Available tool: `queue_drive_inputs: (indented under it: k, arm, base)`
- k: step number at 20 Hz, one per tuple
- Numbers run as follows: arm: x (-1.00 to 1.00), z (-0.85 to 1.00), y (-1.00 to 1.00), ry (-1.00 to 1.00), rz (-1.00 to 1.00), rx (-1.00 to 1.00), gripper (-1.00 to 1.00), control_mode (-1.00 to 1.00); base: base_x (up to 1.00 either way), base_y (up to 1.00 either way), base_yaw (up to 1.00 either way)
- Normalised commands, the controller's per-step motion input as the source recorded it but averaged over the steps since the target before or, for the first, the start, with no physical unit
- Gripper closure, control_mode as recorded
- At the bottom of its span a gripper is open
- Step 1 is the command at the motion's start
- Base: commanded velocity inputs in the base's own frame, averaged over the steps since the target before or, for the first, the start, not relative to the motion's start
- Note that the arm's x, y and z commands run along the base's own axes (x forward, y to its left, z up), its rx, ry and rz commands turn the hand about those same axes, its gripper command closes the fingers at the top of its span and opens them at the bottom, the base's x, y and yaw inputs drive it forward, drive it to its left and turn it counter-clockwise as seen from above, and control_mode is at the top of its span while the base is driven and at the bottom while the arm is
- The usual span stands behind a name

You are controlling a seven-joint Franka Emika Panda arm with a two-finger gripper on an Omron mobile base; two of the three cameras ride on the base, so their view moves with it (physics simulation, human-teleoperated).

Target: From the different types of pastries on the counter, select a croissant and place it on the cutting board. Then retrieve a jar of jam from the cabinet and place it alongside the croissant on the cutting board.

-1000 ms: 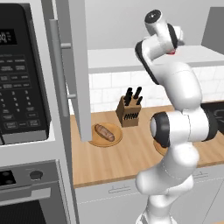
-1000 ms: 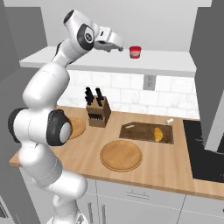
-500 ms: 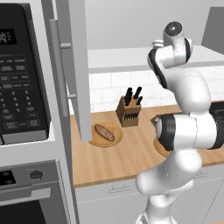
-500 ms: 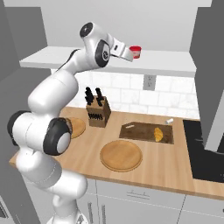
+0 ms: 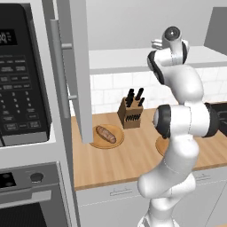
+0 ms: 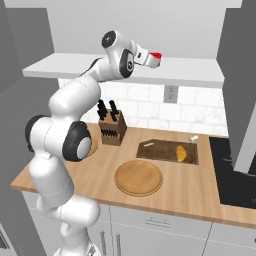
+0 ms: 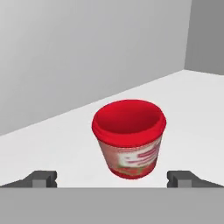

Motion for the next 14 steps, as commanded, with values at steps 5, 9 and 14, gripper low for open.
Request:
queue_drive_inputs:
  k: [5, 9, 14]
  arm:
    - [0.30, 0.16, -0.42, 0.01, 0.00, 0.00, -1.00, -1.00]
    - [0.33, -0.07, -0.41, 0.09, 0.01, 0.00, -1.00, -1.00]
    - [0.19, -0.38, -0.19, 0.13, 0.06, 0.00, -1.00, -1.00]
  base:
    - [0.00, 0.00, 0.00]
    - [0.00, 0.00, 0.00]
    - [0.00, 0.00, 0.00]
